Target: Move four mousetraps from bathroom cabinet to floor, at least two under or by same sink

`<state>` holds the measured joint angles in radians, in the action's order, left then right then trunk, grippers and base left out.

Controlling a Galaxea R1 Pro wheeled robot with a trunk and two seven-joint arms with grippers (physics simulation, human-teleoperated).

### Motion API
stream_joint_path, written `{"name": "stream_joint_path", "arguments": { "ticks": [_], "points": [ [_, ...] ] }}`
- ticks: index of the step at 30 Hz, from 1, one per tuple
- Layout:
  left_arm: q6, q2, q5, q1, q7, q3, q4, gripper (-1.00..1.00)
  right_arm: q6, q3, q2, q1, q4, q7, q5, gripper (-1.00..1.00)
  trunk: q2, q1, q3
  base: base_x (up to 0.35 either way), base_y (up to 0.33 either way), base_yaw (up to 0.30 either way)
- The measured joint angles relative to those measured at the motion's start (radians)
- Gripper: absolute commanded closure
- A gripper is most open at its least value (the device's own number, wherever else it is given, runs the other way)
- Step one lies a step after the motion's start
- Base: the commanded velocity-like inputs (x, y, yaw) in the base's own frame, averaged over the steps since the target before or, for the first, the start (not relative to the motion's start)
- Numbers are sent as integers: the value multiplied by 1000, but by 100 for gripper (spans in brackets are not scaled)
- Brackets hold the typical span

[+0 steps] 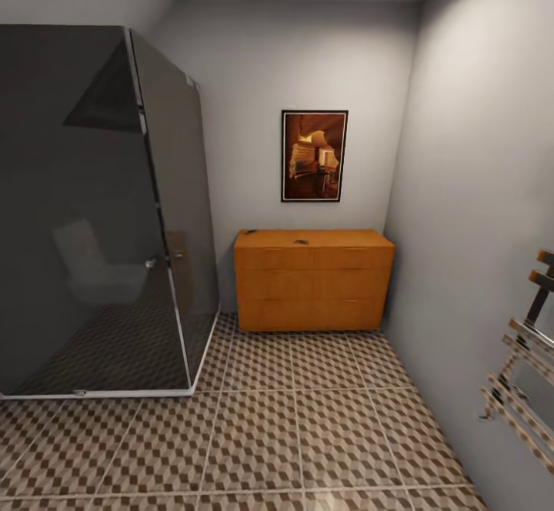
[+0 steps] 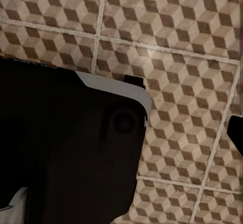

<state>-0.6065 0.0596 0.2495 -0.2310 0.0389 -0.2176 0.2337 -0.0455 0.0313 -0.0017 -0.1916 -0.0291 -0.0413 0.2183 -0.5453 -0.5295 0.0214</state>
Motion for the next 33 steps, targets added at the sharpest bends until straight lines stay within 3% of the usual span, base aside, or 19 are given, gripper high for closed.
{"name": "stream_joint_path", "arguments": {
  "ticks": [21, 33],
  "points": [
    [-7, 0, 0, 0, 0, 0, -2, -100, -1, -1, -1, 0, 0, 0, 4, -100, 0, 0, 0, 307, -96, 0],
    [-204, -1, -2, 0, 1, 0, 13, -100, -3, -1, -1, 0, 0, 0, 4, -100, 0, 0, 0, 307, -96, 0]
  ]
}}
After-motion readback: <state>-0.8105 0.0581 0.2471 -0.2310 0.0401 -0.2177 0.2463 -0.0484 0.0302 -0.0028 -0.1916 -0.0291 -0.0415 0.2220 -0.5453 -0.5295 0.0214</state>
